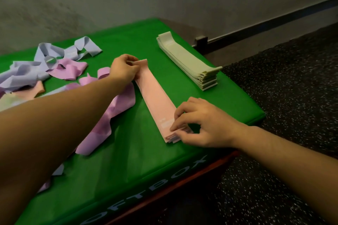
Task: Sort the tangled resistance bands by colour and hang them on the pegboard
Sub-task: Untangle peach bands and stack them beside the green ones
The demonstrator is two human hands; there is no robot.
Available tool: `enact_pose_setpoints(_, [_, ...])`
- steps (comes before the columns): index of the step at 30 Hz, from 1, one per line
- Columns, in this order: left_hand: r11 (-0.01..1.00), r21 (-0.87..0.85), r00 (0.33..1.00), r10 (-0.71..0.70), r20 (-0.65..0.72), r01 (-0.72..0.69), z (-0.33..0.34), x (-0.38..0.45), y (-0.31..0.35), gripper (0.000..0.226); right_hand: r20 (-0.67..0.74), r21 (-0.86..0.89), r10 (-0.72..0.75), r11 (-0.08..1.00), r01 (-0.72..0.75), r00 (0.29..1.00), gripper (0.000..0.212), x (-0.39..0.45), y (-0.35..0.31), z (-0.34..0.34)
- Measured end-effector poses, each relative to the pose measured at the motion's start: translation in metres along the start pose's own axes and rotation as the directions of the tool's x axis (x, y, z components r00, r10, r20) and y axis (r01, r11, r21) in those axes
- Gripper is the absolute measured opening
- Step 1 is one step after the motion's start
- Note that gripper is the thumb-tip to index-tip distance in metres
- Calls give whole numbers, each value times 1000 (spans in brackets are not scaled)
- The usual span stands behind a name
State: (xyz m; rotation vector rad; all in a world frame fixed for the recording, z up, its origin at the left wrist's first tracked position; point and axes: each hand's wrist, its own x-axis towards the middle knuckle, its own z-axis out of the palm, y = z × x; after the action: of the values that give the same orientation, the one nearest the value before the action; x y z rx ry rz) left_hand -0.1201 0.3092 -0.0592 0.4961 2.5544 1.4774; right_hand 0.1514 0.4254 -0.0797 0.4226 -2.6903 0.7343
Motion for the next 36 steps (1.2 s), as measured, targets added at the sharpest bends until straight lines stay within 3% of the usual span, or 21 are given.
enact_pose_setpoints(6, [989,104,995,105,6,-105,-20,-8,5,37,-112,138,65,989,-50,992,28,11,-10,-7])
enact_pose_setpoints(14, [936,219,961,276,31,-276,-101,-51,15,15,-165,134,96,988,-74,982,35,56,-47,-9])
enact_pose_setpoints(20, [857,396,944,299,135,-329,-183,-96,-15,14,-125,159,72,986,-51,990,11,103,-90,9])
enact_pose_setpoints(23, [830,466,951,284,122,-308,-223,-113,-41,14,-76,187,85,980,-69,993,13,128,-107,24])
enact_pose_setpoints(30, [832,530,982,191,1,-162,-295,-131,-119,38,-25,200,144,970,-136,989,18,190,-138,66])
enact_pose_setpoints(33, [848,517,993,96,65,-116,-306,-135,-146,55,-59,147,119,983,-109,991,18,219,-149,82])
enact_pose_setpoints(36, [800,575,985,133,106,-170,-305,-135,-165,56,-52,95,101,991,-95,994,18,252,-157,99])
